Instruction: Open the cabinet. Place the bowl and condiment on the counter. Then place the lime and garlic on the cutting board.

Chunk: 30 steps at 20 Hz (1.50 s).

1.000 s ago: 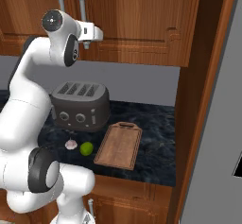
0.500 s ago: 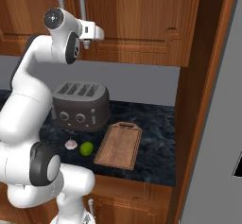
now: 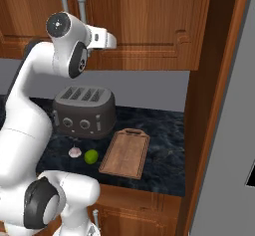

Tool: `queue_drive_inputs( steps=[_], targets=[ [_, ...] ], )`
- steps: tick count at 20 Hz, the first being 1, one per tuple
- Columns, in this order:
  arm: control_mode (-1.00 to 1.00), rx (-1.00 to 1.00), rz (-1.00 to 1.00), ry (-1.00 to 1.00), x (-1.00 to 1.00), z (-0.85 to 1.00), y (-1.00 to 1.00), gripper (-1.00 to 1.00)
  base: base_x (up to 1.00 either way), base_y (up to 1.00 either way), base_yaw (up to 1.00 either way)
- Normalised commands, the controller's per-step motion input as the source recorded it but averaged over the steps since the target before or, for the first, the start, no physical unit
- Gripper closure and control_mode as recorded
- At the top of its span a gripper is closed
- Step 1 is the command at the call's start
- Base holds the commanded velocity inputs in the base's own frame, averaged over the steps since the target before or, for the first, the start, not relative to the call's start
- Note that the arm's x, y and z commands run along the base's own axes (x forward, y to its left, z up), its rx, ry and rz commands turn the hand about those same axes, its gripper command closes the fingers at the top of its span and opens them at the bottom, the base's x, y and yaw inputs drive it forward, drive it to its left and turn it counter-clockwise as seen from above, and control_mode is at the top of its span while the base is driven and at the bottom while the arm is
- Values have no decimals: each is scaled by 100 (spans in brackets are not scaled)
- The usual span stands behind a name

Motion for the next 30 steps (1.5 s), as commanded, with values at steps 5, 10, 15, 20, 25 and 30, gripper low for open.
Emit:
queue_drive_inputs(
  steps=[5,10,15,20,25,30],
  targets=[
    [-100,0,-4,-1,-100,0,-77,100,0,0,0],
    [-100,-8,-7,0,-100,3,-24,-100,0,0,0],
    [-100,-44,-1,-15,-100,18,66,-100,0,0,0],
    [-100,-78,0,-3,-42,12,100,-100,0,0,0],
    [-100,-53,-16,24,95,0,73,-100,0,0,0],
    [-100,-46,-25,46,100,0,19,-100,0,0,0]
  ],
)
